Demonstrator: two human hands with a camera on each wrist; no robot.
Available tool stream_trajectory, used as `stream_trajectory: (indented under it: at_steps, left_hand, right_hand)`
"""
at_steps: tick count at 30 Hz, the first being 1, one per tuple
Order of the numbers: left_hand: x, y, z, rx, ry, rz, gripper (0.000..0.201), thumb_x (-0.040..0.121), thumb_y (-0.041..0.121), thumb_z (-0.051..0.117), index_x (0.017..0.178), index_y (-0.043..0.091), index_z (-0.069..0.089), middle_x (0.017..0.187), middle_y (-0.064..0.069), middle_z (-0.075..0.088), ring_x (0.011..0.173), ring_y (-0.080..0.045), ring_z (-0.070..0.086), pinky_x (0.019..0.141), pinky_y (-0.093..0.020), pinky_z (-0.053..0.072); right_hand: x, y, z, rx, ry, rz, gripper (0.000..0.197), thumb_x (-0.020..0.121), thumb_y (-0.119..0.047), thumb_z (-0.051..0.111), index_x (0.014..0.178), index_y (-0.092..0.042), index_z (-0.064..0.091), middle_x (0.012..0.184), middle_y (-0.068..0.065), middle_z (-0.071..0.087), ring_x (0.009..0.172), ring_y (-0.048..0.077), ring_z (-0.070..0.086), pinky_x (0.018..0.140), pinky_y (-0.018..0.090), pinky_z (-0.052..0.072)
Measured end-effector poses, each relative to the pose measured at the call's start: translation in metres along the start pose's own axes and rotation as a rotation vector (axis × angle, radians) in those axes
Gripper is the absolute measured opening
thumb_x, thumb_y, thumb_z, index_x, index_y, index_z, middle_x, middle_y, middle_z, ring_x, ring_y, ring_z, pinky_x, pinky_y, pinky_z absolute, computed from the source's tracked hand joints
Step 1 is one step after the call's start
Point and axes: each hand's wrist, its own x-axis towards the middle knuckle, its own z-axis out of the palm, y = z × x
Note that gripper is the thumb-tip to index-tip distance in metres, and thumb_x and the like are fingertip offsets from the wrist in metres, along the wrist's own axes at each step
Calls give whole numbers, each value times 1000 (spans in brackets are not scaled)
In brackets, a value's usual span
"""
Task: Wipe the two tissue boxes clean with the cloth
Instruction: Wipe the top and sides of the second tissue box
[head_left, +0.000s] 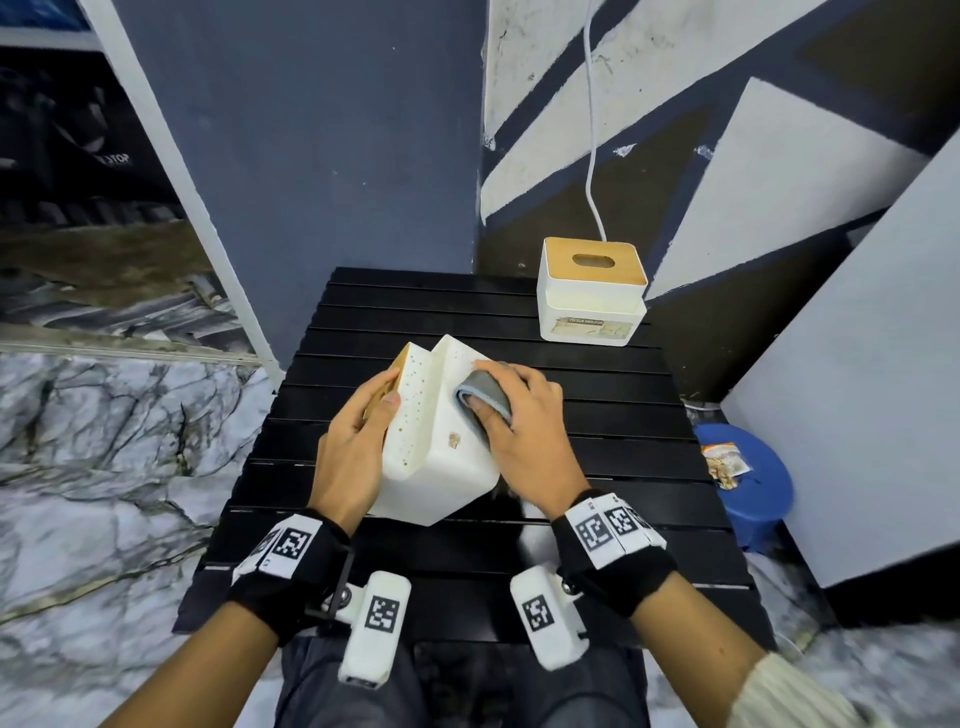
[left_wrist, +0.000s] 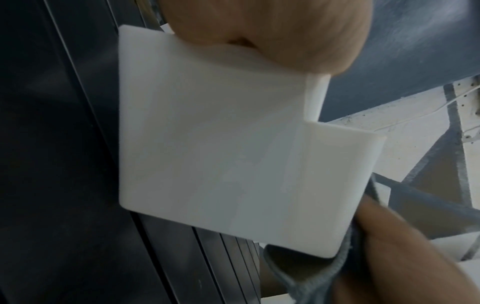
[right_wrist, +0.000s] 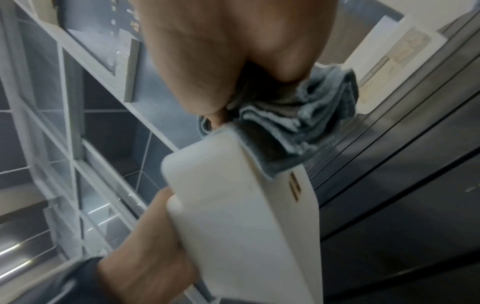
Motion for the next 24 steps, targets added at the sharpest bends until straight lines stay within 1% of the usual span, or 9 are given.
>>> stream_trajectory:
  at_steps: [2, 4, 6, 11, 13, 15, 17, 19, 24]
  left_hand:
    - [0, 1, 1, -11, -2, 0, 27, 102, 37, 53, 125, 47, 65, 122, 21, 69, 115, -2, 63, 101, -32, 50]
    - [-2, 3, 2, -5, -6, 7, 29, 103, 34, 53, 128, 44, 65, 117, 24, 70, 110, 4, 64, 95, -23, 50]
    - [-3, 5, 4, 16, -9, 10, 30, 103, 33, 53, 129, 42, 64, 111, 29, 70, 103, 10, 64, 87, -15, 48]
    - [-2, 8, 4, 40, 0, 2, 29, 102, 38, 53, 127, 45, 64, 113, 30, 68, 101, 16, 61, 86, -16, 44]
    - [-3, 9, 5, 52, -1, 2, 28, 102, 39, 53, 126, 47, 64, 112, 31, 66, 98, 19, 59, 84, -14, 43]
    - [-4, 11, 7, 63, -15, 12, 28, 102, 39, 52, 127, 47, 63, 114, 31, 65, 101, 18, 59, 82, -11, 43]
    - [-4, 12, 9, 74, -29, 22, 30, 102, 39, 52, 129, 47, 62, 115, 30, 66, 106, 12, 60, 83, -11, 44]
    - [-4, 13, 10, 80, -50, 24, 32, 102, 38, 52, 132, 46, 61, 116, 27, 67, 105, 8, 63, 80, -11, 47]
    - [-2, 13, 12, 90, -59, 40, 32, 103, 32, 53, 133, 39, 62, 116, 24, 67, 98, 15, 62, 74, -1, 45]
  right_hand:
    - [-12, -5, 0, 4, -34, -45, 38, 94, -38, 55, 131, -34, 49, 131, -3, 41, 116, 16, 30, 107, 38, 31]
    - [-14, -12, 1, -25, -43, -96, 39, 94, -37, 55, 132, -31, 50, 132, -1, 41, 116, 17, 31, 106, 36, 31]
    - [-3, -16, 2, -44, -36, -101, 39, 94, -37, 55, 132, -30, 50, 131, 1, 43, 116, 19, 32, 105, 37, 31]
    - [32, -8, -2, -31, -52, -19, 36, 95, -41, 51, 131, -34, 50, 128, 1, 45, 115, 21, 32, 106, 42, 31]
    - [31, -1, -4, -8, -29, 19, 35, 95, -40, 50, 130, -35, 50, 127, 1, 46, 114, 21, 33, 105, 42, 31]
    - [21, 4, -4, 32, -1, 59, 33, 95, -38, 50, 129, -36, 51, 127, 0, 45, 112, 20, 33, 104, 39, 31]
    - [9, 5, -4, 36, 19, 51, 33, 95, -37, 52, 128, -36, 51, 127, -1, 45, 112, 20, 34, 103, 35, 30]
    - [2, 1, -2, 37, 20, 24, 34, 94, -35, 53, 128, -35, 51, 129, -2, 45, 114, 20, 34, 102, 32, 29]
    - [31, -3, -3, 31, -5, 17, 35, 95, -37, 52, 130, -33, 51, 126, 3, 45, 113, 22, 35, 101, 33, 30]
